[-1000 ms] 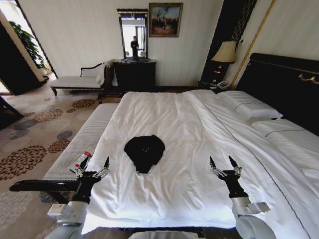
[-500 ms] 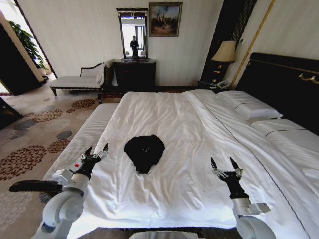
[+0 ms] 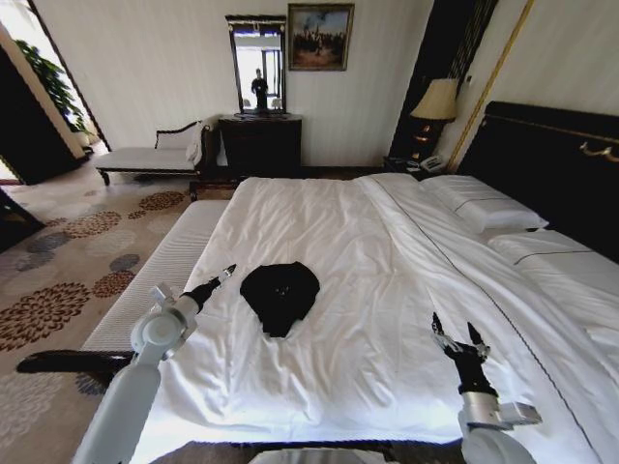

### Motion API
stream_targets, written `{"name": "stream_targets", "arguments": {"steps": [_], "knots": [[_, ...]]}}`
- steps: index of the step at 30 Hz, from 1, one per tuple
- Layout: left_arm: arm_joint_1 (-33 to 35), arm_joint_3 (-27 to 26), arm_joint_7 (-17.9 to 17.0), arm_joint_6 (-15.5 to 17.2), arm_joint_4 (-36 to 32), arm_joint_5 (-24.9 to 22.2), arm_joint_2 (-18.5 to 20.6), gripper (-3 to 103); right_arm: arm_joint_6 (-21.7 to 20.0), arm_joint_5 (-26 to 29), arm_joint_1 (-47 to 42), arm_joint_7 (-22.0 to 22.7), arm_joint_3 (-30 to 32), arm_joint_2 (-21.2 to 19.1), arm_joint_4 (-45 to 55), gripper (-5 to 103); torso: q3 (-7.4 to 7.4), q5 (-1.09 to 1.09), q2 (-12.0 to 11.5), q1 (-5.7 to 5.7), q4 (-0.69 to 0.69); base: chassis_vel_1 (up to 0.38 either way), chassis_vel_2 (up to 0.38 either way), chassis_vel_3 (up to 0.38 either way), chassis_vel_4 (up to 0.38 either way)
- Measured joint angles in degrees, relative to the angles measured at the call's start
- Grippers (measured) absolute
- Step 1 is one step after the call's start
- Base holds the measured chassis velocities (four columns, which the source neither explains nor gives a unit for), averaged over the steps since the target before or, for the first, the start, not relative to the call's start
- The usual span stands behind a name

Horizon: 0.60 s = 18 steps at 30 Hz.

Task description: Fold the clothes on the bed.

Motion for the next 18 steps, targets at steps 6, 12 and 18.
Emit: {"name": "stream_targets", "arguments": {"steps": [6,12,18], "knots": [[-6.40,3.05,-0.21,1.04,7.72,2.69,-2.37,100,-0.04,0.07,0.23,0.47,-0.21,-0.58,-0.45,100,0.00,-0.01,0.00,0.00,0.03,0.000,0.000,0.000,0.000],[-13.68,4.33,-0.21,0.19,16.61,7.17,-5.14,100,0.06,-0.45,0.11,0.63,0.28,-1.34,-1.74,100,-0.01,0.02,0.00,-0.01,-0.01,0.000,0.000,0.000,0.000],[-12.65,1.19,0.89,0.30,21.81,7.34,-6.47,100,0.11,-1.55,0.07,1.03,0.46,-1.40,-2.02,100,-0.01,0.00,0.00,-0.01,0.02,0.000,0.000,0.000,0.000]]}}
